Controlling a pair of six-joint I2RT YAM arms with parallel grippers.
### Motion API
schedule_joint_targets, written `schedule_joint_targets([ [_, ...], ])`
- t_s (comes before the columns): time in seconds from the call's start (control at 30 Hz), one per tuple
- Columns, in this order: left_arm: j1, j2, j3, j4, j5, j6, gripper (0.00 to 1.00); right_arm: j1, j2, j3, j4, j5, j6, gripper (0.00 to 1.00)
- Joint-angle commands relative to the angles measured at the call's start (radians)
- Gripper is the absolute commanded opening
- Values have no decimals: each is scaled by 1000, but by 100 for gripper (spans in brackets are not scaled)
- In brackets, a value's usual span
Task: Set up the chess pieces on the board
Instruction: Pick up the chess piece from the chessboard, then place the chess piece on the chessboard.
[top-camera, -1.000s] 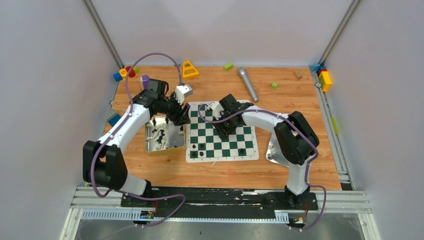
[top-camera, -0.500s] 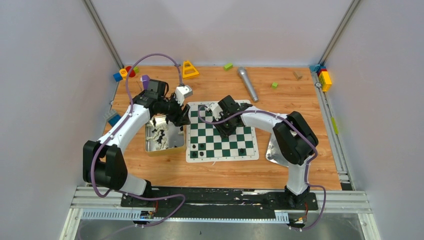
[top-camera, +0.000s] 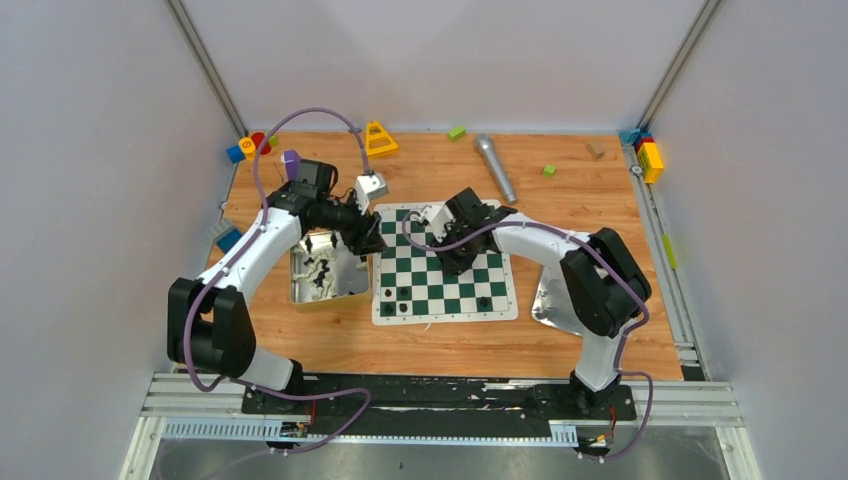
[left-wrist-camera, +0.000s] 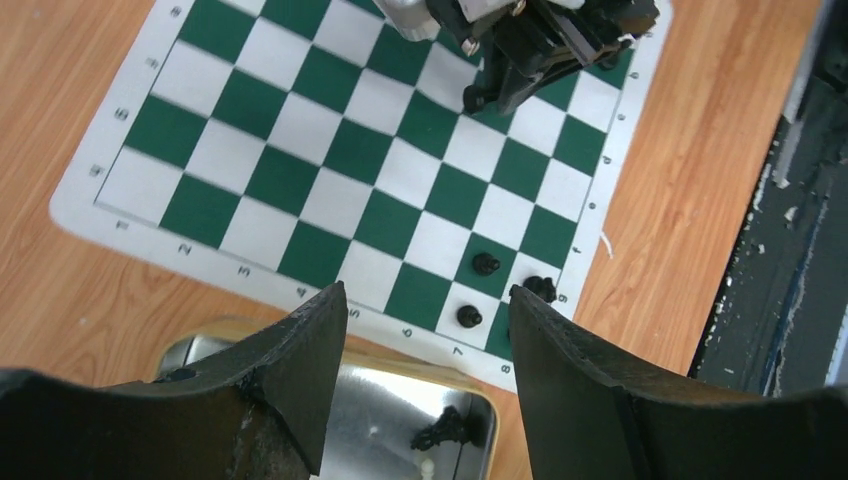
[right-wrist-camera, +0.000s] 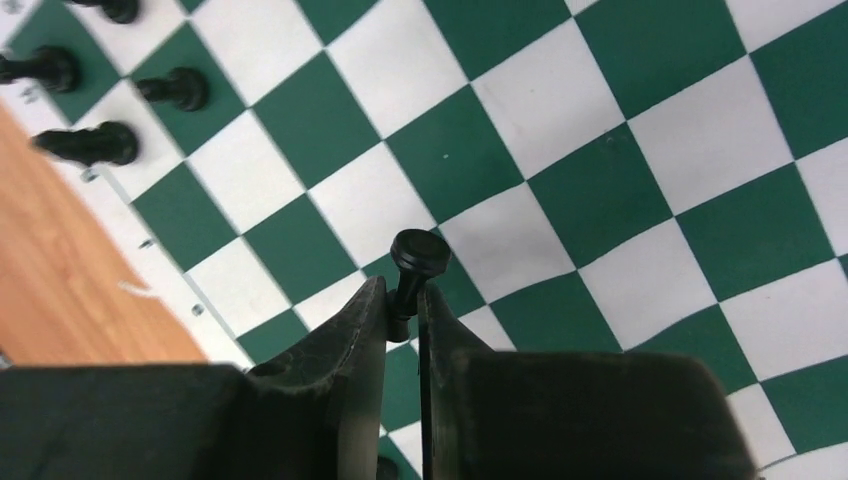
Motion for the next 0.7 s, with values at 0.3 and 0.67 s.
schedule_joint_targets([
  [0.3,-131,116,87,-103,419,502,64,-57,-214,32,-75,-492,-152,0],
  [0.67,-198,173,119,-83,446,588,57,-68,-229,63,-112,-593,-138,0],
])
